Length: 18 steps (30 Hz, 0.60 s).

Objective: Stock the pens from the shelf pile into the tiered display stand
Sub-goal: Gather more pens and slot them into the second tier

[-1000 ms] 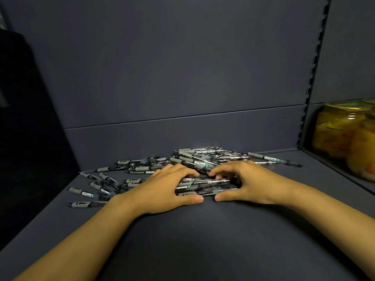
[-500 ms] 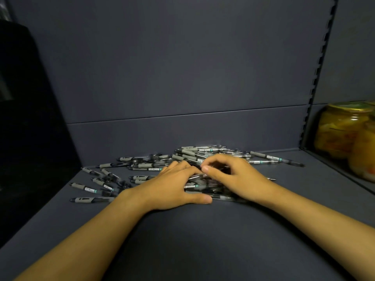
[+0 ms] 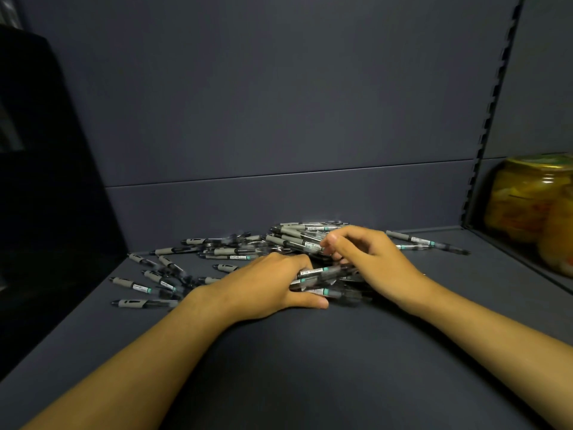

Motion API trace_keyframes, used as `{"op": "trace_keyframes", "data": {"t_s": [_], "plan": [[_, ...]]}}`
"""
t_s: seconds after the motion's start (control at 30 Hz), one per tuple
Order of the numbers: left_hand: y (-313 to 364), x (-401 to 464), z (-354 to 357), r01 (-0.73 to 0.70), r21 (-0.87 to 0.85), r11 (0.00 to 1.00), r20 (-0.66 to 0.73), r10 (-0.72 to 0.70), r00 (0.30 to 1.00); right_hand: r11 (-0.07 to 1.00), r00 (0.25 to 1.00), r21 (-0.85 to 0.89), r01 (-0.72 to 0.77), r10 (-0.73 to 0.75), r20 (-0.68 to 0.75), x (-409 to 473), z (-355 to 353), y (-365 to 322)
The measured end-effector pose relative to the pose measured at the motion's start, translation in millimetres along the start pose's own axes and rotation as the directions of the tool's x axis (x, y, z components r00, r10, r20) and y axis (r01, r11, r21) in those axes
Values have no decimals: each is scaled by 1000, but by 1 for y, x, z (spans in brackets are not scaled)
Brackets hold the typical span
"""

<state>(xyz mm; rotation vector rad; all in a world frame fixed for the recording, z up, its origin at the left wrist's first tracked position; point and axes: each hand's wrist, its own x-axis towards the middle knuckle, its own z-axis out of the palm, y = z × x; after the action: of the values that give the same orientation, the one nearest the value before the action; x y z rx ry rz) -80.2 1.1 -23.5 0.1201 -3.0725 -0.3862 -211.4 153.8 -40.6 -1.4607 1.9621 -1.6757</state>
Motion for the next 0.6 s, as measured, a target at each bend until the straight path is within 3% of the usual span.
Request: {"op": "trace_keyframes", "data": {"t_s": [0.13,0.27,0.43,0.6], "plan": [[0,1,3,-37,27,999,-57,38,998,998,997,41,47,-44,-70,0,-1,-4],[6,3,6,-92,115,989,-87,103,991,996,997,24,82,-83,8,-2,4,-9],[7,4,6,-135,148,980,-85,148,985,996,996,29,90,-90,-13,-2,3,-12],[0,1,1,-99,85,991,-216,116,969,988,975,132,75,-45,-219,2,-10,-17]]}}
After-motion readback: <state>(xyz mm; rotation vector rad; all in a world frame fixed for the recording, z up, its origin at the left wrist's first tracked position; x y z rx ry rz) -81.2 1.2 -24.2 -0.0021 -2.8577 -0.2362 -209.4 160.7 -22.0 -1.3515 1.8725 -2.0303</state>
